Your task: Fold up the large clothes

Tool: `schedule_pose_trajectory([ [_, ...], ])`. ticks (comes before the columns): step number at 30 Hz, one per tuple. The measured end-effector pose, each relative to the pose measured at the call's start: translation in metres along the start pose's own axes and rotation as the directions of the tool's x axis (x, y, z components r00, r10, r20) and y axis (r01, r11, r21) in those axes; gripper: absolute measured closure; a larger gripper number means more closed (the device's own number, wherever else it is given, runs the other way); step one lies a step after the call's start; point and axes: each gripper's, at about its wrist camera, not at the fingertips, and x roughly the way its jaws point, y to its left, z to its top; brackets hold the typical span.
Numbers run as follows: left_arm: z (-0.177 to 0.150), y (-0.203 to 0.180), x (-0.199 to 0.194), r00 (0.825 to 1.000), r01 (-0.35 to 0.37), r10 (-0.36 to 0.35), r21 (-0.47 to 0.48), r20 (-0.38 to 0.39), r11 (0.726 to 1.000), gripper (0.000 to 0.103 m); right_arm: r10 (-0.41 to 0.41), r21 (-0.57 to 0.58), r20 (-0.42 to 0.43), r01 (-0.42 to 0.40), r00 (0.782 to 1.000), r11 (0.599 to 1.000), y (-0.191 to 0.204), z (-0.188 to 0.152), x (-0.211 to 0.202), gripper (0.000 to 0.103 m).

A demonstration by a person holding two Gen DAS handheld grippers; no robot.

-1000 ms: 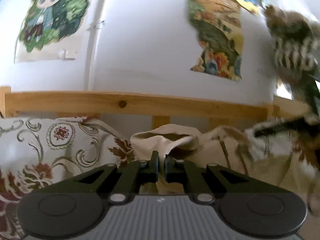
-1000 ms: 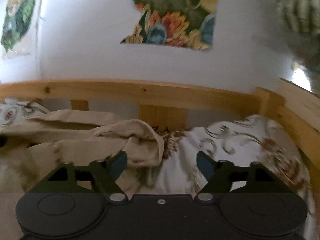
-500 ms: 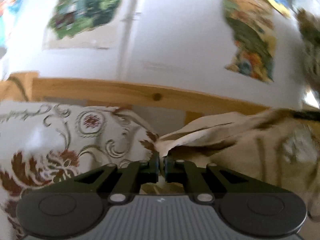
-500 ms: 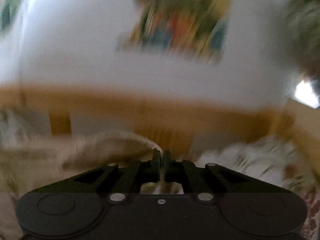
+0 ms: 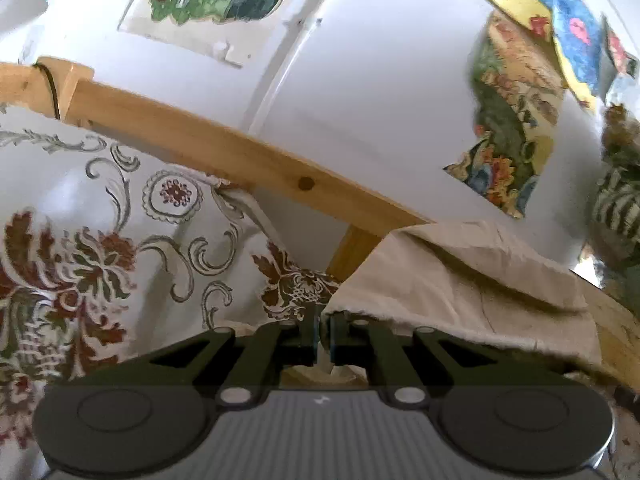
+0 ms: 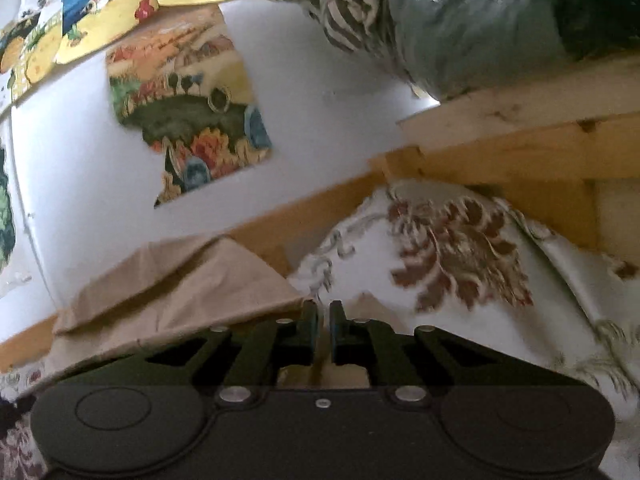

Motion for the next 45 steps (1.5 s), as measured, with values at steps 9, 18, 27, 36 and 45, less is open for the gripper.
schedule_pose_trajectory([
  [9,-0.033,0.046,-0.019,0.954,0.007,-0.051,-0.147,-0.295,0.989,0.083,0.002,-0.040,-0.046,-0.004,0.999,0.999,-0.007,-0.022,-0.052,0.089],
  [18,-0.037,0.052,-0.052,0.898,0.023,-0.017,0.009,-0.440,1.000,0.021,-0.131,0.124,-0.230,0.162,0.965,0.979,-0.061,-0.066,-0.069,0.067],
  [27,-0.022,0.079,-0.072,0.898,0.042,-0.105,-0.154,-0.428,0.987,0.017,0.107,0.159,-0.363,-0.052,0.926,0.986,-0.047,-0.059,-0.054,0.029],
  [36,-0.050,0.026,-0.024,0.817,0.160,-0.162,-0.052,-0.554,0.986,0.089,0.165,0.074,-0.429,-0.147,0.888,0.986,-0.020,-0.087,-0.034,0.093],
  [45,-0.072,-0.012,-0.001,0.859,0.114,-0.044,0.108,-0.509,0.988,0.093,0.051,-0.250,-0.196,-0.100,0.979,0.963,-0.002,-0.071,-0.027,0.099],
])
